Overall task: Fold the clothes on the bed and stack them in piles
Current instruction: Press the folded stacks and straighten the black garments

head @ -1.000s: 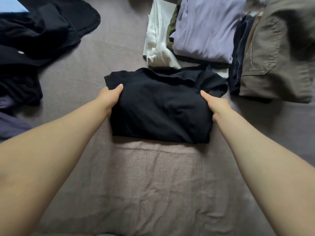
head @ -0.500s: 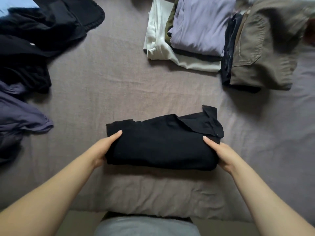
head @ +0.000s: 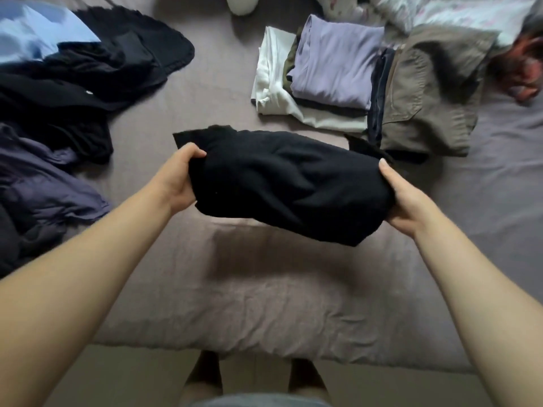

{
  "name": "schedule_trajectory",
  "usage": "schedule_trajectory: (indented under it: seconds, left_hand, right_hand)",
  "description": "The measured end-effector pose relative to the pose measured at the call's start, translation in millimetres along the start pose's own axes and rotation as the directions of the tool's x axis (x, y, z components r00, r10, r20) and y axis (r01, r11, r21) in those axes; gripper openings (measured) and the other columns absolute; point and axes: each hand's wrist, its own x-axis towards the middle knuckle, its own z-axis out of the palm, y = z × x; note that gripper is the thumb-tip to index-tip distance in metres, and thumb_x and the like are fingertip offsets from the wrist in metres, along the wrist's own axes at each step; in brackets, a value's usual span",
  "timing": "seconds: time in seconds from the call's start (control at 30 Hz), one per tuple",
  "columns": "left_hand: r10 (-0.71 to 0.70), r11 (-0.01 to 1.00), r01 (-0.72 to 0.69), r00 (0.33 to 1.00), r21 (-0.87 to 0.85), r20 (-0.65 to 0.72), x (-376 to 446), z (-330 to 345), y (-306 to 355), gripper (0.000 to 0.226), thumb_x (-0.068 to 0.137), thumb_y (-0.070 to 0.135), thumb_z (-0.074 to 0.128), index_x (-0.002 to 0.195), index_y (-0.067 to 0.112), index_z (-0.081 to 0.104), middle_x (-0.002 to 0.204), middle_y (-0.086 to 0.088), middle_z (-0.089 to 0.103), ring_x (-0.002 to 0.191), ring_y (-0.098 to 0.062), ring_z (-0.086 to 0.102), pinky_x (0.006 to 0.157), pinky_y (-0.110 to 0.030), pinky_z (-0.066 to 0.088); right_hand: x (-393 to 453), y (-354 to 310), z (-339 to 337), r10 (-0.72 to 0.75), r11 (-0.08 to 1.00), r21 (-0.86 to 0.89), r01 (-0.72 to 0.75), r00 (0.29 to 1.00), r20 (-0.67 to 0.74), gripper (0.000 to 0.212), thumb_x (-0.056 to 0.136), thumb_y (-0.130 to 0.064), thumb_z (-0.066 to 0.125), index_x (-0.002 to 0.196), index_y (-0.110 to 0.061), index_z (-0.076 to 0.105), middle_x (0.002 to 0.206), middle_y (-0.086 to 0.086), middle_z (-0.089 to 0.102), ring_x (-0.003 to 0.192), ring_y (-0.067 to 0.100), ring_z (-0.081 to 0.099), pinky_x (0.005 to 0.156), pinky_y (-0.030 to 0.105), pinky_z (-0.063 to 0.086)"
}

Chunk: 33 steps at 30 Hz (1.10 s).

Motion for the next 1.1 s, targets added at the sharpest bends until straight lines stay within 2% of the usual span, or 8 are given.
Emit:
schedule_trajectory:
  seconds: [0.27,0.37,0.47,0.6,0.77,0.9,1.0,1.1]
  left_hand:
    - [0.346,0.86,-0.385,0.922,0.336,0.172,15.7,4.4,48.1,0.037,0.082,-0.011,0.032,0.089,0.014,0.058,0.071,0.013,0.062,0.069,0.002,0.056,0.07,-0.017,0.043]
    - [0.36,0.41,-0.469,0.871,0.782,0.334,31.6,-26.5,5.6,0.048,0.073,-0.015,0.042,0.108,0.008,0.065,0.094,0.002,0.068,0.102,-0.009,0.061,0.09,-0.023,0.042]
    - [0.255,-0.166,-0.41,0.861,0.897,0.44,48.9,-67.3,-65.8,0.054,0.058,-0.009,0.062,0.103,0.018,0.074,0.113,0.005,0.066,0.128,-0.017,0.047,0.114,-0.051,0.01]
    - [0.23,-0.352,-0.406,0.836,0.843,0.499,46.2,-100.8,-140.2,0.065,0.052,-0.013,0.068,0.108,0.02,0.072,0.129,0.004,0.062,0.135,-0.029,0.042,0.108,-0.062,0.019]
    - [0.274,-0.335,-0.33,0.862,0.882,0.427,41.2,-96.1,-125.1,0.056,0.062,-0.013,0.061,0.103,0.024,0.074,0.129,0.008,0.061,0.135,-0.023,0.042,0.113,-0.056,0.012]
    - [0.494,-0.197,-0.202,0.825,0.959,0.275,42.1,-64.1,-109.1,0.032,0.079,0.011,0.049,0.099,0.015,0.074,0.109,-0.007,0.07,0.121,-0.028,0.053,0.106,-0.048,0.03]
    - [0.543,-0.227,-0.361,0.724,0.905,0.425,38.9,-24.2,-127.8,0.053,0.081,0.036,0.037,0.118,0.01,0.065,0.114,-0.014,0.064,0.116,-0.037,0.055,0.093,-0.048,0.044]
    - [0.35,-0.199,-0.429,0.809,0.881,0.473,26.4,29.4,-170.8,0.069,0.084,0.054,0.03,0.141,0.019,0.046,0.147,-0.011,0.042,0.14,-0.032,0.032,0.107,-0.055,0.031]
  right_hand:
    - [-15.7,-48.1,-11.1,-0.37,0.909,-0.091,0.406,0.888,0.273,0.042,0.082,0.015,0.053,0.118,-0.007,0.062,0.115,0.006,0.068,0.107,0.019,0.064,0.092,0.029,0.052]
    - [-11.3,-19.0,-22.6,-0.363,0.69,-0.56,0.459,0.888,0.281,0.03,0.078,0.015,0.065,0.097,-0.008,0.066,0.083,-0.005,0.067,0.074,0.001,0.062,0.067,0.009,0.048]
    - [13.8,54.8,-36.9,-0.227,0.167,-0.885,0.435,0.89,0.395,0.023,0.077,0.012,0.061,0.072,-0.01,0.066,0.081,0.009,0.067,0.079,0.015,0.06,0.073,0.023,0.044]
    - [20.4,147.8,-64.2,-0.197,-0.169,-0.871,0.461,0.85,0.488,0.053,0.066,0.013,0.061,0.102,-0.023,0.075,0.127,-0.011,0.063,0.131,0.023,0.048,0.109,0.048,0.03]
    - [10.4,159.7,-63.3,-0.31,-0.093,-0.915,0.392,0.862,0.4,0.052,0.072,0.012,0.054,0.107,-0.021,0.073,0.133,-0.011,0.058,0.133,0.021,0.045,0.116,0.043,0.02]
    - [16.3,137.3,-37.8,-0.366,0.693,-0.707,0.141,0.914,-0.177,0.022,0.089,-0.006,0.052,0.099,-0.017,0.068,0.106,0.006,0.069,0.102,0.025,0.062,0.088,0.032,0.046]
    - [29.8,129.3,-16.7,-0.135,0.804,-0.576,-0.146,0.899,-0.417,0.054,0.084,-0.044,0.068,0.122,-0.009,0.05,0.116,0.005,0.053,0.105,0.023,0.054,0.09,0.033,0.043]
    - [37.0,134.9,-0.5,0.016,0.858,-0.456,-0.237,0.899,-0.437,0.065,0.076,-0.038,0.078,0.12,-0.007,0.041,0.108,0.004,0.049,0.095,0.022,0.05,0.08,0.031,0.042]
